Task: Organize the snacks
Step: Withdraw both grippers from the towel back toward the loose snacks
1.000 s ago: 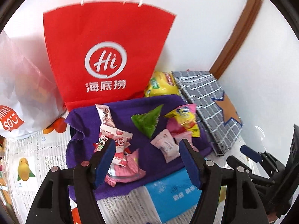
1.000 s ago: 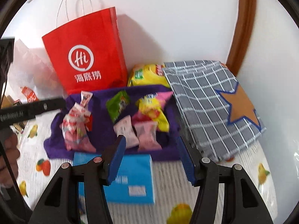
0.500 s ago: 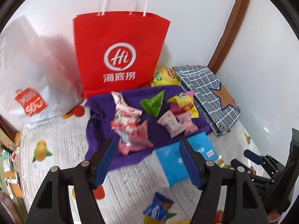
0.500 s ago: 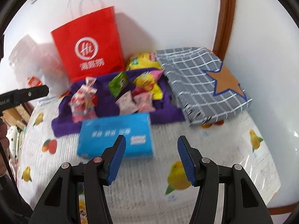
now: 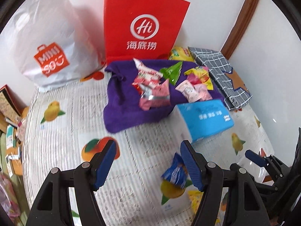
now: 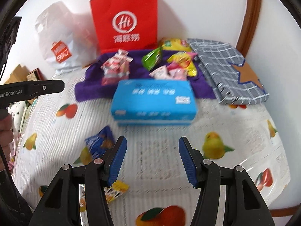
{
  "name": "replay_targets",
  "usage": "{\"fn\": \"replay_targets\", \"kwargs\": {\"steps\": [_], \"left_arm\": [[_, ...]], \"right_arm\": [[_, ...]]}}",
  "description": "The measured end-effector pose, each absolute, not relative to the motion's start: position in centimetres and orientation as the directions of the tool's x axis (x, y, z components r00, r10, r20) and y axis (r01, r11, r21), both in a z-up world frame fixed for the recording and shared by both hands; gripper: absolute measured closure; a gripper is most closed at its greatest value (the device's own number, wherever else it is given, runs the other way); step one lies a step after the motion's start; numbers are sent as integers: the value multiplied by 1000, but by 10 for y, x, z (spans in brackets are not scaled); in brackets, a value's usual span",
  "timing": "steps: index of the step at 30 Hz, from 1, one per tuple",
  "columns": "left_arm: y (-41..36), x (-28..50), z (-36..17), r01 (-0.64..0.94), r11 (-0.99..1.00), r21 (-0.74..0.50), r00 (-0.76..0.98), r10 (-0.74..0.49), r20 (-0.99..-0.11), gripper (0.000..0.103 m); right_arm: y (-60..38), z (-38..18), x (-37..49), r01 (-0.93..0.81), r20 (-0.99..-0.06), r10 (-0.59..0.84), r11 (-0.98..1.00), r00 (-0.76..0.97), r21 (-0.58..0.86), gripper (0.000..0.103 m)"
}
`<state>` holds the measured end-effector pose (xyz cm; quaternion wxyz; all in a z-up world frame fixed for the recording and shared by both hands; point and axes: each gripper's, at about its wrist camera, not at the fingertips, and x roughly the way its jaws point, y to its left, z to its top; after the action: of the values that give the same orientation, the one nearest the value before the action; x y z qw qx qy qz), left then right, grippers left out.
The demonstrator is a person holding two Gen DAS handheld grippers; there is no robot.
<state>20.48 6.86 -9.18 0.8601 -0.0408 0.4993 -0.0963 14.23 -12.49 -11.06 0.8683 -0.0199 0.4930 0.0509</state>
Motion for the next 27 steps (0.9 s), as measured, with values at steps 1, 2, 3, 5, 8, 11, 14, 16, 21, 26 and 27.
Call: {"fn": "replay_targets", "kwargs": {"steps": [1, 2, 3, 5, 8, 11, 14, 16, 21, 26, 27], "left_arm": [[70, 203, -94, 121, 979, -166, 480, -205, -853, 35], [72, 200, -95, 118, 979, -166, 477, -203, -855, 35], [74, 197, -97, 115, 979, -166, 475, -201, -857, 35], [77, 192, -101, 111, 980, -163, 472, -197, -860, 35], [82, 186, -105, 110, 980, -163, 470, -196, -860, 35], [87, 182, -112, 100, 979, -180, 462, -206, -863, 35], [88, 180, -119, 98, 977, -191, 449, -214, -867, 35], [89, 179, -124, 96, 978, -187, 440, -210, -873, 35], [97, 177, -131, 84, 978, -190, 433, -207, -877, 35], [103, 177, -134, 61, 978, -201, 428, -208, -879, 35], [104, 178, -136, 60, 977, -204, 426, -210, -880, 35]], "right_arm": [[-122, -113, 140, -115, -862, 77, 993, 501, 22, 46], [-120, -115, 138, -124, -866, 85, 992, 493, 27, 46], [-115, -118, 135, -139, -870, 93, 990, 483, 29, 46], [-110, -122, 130, -155, -873, 97, 988, 478, 25, 46], [-103, -126, 123, -172, -877, 110, 985, 467, 32, 46], [-97, -132, 118, -185, -883, 136, 981, 448, 57, 46], [-89, -141, 115, -198, -894, 137, 979, 426, 55, 46], [-85, -147, 112, -209, -901, 126, 977, 415, 40, 46], [-81, -163, 112, -207, -916, 93, 978, 391, 12, 46], [-89, -176, 114, -184, -922, 44, 982, 386, -31, 46], [-91, -177, 114, -185, -923, 53, 982, 381, -20, 46]]}}
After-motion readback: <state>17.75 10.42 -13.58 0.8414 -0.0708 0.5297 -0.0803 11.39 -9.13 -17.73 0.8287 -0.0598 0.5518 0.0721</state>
